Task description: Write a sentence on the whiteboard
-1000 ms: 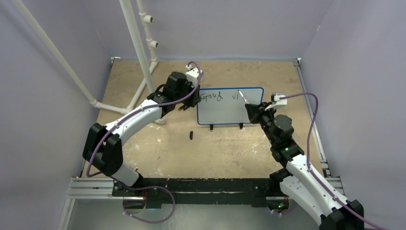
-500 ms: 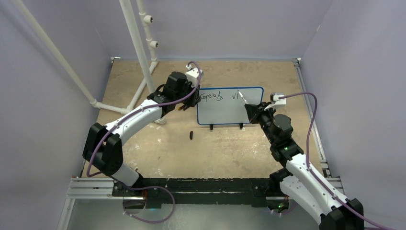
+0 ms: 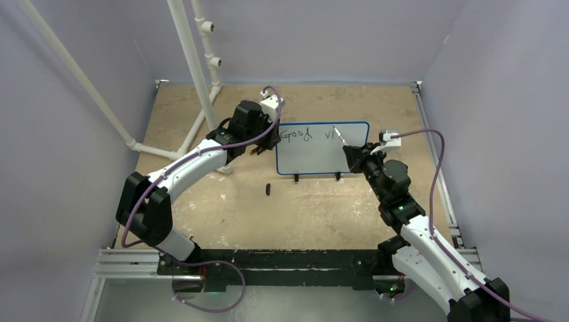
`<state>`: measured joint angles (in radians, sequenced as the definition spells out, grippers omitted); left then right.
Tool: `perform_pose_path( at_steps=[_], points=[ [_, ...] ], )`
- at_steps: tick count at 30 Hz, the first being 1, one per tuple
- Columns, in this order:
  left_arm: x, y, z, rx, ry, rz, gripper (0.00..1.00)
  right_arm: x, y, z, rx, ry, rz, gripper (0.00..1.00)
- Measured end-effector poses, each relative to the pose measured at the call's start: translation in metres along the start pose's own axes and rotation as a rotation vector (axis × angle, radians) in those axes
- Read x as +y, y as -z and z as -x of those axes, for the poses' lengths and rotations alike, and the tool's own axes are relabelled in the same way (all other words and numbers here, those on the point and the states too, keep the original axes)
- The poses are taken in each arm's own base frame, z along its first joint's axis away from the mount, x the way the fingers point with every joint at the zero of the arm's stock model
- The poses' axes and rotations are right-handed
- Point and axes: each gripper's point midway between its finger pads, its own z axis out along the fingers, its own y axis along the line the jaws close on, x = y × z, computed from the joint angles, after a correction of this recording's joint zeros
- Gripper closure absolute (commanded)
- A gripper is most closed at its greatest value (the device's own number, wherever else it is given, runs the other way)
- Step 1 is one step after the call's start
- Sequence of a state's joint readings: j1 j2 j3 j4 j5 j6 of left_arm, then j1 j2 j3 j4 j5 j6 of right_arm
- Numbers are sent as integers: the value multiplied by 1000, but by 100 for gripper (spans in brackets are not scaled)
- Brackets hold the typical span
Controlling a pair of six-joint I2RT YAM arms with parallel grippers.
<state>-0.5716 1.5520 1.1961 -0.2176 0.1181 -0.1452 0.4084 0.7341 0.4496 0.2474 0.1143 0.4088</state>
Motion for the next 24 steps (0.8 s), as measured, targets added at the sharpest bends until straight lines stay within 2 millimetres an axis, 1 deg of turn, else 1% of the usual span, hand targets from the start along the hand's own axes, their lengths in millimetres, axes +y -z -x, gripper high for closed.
perform_pose_path(
  at_steps=[10,16,21,24],
  points=[
    [1,0,0,1,1,4,93,2,2,2,-3,1,11,100],
    [2,-1,-1,2,1,12,94,8,12,10,-23,4,43,100],
    [4,-1,-1,3,1,19,95,5,22,8,-9,5,28,100],
    [4,-2,-1,3,1,24,95,-1,28,5,2,-2,-3,100]
  ],
)
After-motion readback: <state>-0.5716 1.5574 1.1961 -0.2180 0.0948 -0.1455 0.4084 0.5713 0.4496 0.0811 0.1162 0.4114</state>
